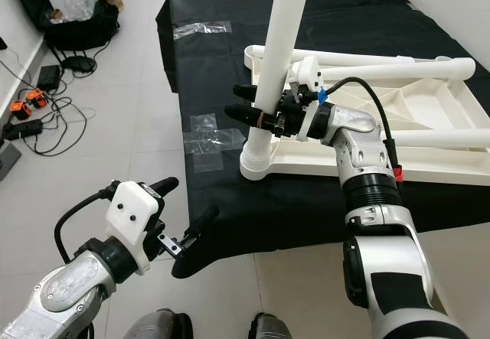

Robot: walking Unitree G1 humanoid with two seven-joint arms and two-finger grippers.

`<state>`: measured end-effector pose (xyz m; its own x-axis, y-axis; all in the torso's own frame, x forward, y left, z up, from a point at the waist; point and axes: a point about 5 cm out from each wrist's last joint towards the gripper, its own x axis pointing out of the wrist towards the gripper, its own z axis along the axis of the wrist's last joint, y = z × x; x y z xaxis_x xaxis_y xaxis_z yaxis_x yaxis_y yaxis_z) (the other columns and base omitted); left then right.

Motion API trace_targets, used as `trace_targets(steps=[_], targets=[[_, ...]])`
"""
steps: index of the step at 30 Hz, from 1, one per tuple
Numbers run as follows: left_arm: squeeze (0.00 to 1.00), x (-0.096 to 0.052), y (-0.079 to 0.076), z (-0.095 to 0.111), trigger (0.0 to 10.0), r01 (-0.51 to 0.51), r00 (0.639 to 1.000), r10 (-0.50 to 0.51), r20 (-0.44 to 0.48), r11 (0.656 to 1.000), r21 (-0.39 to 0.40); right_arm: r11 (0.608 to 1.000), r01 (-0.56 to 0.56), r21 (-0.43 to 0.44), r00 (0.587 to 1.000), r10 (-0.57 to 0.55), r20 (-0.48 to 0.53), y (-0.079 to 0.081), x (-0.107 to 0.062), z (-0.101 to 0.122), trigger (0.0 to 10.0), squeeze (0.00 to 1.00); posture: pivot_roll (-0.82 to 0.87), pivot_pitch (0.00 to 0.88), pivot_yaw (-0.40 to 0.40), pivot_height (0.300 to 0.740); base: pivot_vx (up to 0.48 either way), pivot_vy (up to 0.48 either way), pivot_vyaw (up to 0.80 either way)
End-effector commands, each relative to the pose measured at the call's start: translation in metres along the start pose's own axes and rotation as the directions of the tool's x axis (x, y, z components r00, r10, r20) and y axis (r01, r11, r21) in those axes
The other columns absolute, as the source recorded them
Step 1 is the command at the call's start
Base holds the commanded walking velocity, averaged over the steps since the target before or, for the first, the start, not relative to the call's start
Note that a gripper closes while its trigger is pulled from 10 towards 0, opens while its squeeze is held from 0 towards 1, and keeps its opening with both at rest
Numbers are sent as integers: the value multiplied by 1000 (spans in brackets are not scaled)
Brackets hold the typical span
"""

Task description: Building children table

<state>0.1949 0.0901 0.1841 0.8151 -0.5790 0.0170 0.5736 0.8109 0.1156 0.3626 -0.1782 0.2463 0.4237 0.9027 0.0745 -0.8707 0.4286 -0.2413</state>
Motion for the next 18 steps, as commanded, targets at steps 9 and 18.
trace_targets(steps=[9, 18], targets=[[0, 1, -2, -4, 10000, -1, 1000, 1, -12, 1000, -18, 989, 139, 58, 986, -132, -104, 9, 4, -30, 10000, 0, 110, 190, -20, 740, 0, 0, 0], [0, 1, -3, -4, 10000, -1, 1000, 1, -9, 1000, -16, 939, 331, 90, 936, -315, -154, 2, 14, -37, 10000, 0, 108, 193, -24, 740, 0, 0, 0]])
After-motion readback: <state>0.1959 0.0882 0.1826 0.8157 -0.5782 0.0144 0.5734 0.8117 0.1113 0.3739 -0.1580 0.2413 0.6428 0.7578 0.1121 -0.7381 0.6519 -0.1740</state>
